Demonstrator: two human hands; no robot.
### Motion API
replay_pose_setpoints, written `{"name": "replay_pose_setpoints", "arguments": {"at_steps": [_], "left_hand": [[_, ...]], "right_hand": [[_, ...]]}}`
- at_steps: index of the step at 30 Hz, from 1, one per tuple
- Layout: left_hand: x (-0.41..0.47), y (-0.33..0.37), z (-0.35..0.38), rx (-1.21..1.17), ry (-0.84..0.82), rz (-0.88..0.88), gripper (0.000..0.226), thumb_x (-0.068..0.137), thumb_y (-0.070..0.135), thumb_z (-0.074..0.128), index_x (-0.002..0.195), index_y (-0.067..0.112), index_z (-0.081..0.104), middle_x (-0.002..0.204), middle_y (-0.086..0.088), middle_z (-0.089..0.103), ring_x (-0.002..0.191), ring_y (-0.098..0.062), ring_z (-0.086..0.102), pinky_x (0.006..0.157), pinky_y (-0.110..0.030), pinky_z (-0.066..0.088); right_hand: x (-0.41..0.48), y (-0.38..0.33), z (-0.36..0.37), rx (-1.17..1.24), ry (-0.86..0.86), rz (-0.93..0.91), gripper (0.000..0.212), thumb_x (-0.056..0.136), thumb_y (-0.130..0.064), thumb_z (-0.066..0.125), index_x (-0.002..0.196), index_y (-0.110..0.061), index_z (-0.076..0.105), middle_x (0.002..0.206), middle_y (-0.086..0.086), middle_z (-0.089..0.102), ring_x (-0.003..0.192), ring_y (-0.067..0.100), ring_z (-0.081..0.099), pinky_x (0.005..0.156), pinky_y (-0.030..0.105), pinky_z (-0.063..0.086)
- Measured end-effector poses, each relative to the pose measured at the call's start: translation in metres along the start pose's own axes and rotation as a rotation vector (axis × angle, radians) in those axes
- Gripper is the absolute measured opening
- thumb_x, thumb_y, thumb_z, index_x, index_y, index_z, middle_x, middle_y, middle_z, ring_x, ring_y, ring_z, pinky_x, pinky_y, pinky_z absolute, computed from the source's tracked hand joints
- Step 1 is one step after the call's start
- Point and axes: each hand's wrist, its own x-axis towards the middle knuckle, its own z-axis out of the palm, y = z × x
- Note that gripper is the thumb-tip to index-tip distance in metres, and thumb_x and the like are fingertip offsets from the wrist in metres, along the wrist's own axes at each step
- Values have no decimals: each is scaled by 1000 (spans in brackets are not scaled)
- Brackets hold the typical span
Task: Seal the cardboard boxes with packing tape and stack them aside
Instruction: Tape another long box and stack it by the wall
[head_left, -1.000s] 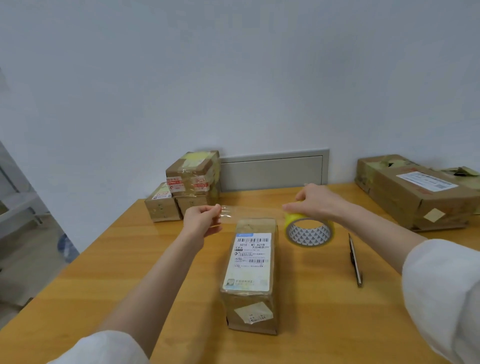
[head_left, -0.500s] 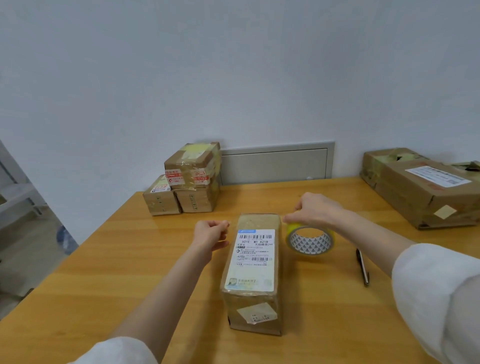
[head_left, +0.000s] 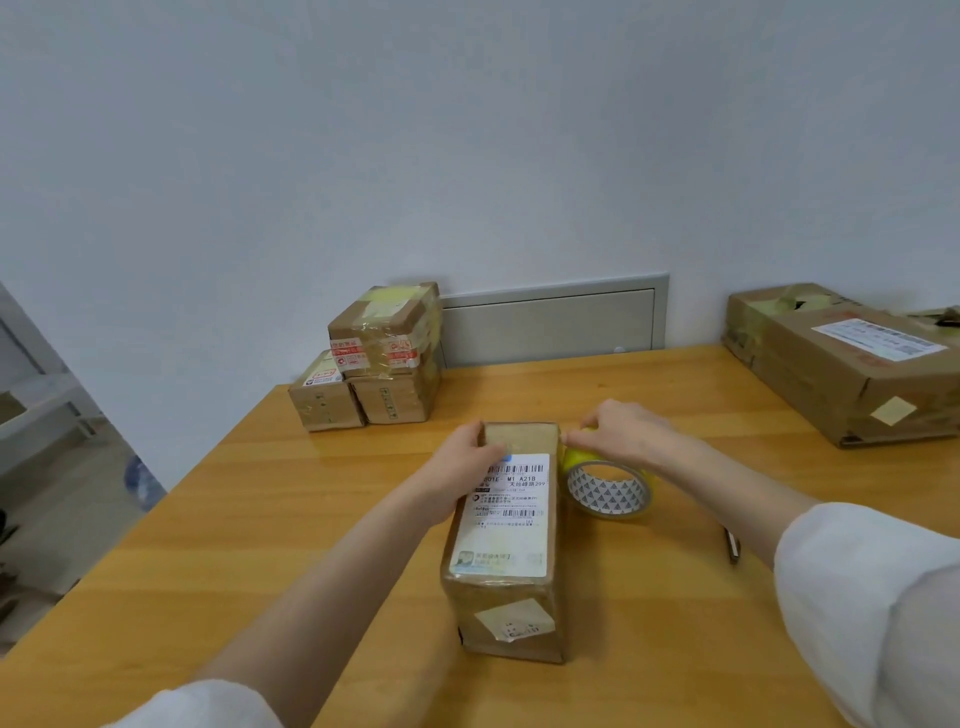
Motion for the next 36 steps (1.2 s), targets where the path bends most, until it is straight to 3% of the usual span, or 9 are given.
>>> {"name": "replay_pose_setpoints", "arguments": {"at_steps": [2,7,9,12,17,21,25,31,36], "left_hand": [[-3,-5,5,-78,-35,-32,8,100,24,48,98,32,47,88,-4,72,70,-15,70,55,-29,55],[-5,-10,3,-112,-57,-43,15,102,34,41,113,28,48,73,5,72,62,-10,69,48,-22,51],[-5,-7,5,118,-18,-36,38,102,41,37,132,18,43,90,4,71,75,-9,69,58,-23,52],[1,5,7,795,184,62,70,97,51,39,148,7,20,143,-13,45,123,-27,51,97,-38,45],[-1,28,40,1028,54,-36,118,70,80,53,153,10,6,156,-28,2,140,-42,26,108,-50,37],[1,31,33,1054,102,-54,105,75,66,63,151,11,17,153,-24,23,136,-37,35,105,-47,41],[-4,30,-3,882,110,-42,89,75,56,69,144,13,33,142,-9,46,123,-25,48,92,-34,45],[-19,26,-38,768,95,-142,75,82,54,64,142,16,40,136,-8,49,111,-25,52,59,-29,40],[-25,17,-52,341,86,-159,56,82,50,66,131,27,54,127,-8,56,111,-34,58,90,-55,50]], "right_hand": [[-1,1,2,19,-6,-1,55,90,-62,47,127,-24,60,124,0,64,92,18,58,70,30,50],[-3,-1,3,29,-20,8,54,92,-61,45,129,-23,58,130,1,61,103,21,59,82,35,52],[-4,-2,2,22,-24,16,54,92,-61,45,130,-25,57,131,0,60,108,22,59,86,38,52],[-8,-4,1,5,-18,37,53,92,-61,43,129,-25,58,126,-1,62,101,19,60,81,35,52],[-13,-8,2,-79,39,81,51,93,-63,39,120,-27,62,109,-2,67,87,16,61,60,25,46],[-19,-6,-4,26,87,42,55,85,-68,50,111,-24,67,108,1,68,93,21,62,71,31,50],[-30,-10,-25,560,-11,-105,57,72,-51,77,117,-18,65,114,-6,57,105,11,50,86,28,41],[-38,-36,-11,614,8,-223,63,73,-11,76,129,-19,49,122,3,53,98,16,55,73,22,45],[-33,-48,-27,708,256,-297,55,67,-21,84,115,-24,57,107,-4,58,101,14,54,77,25,41]]}}
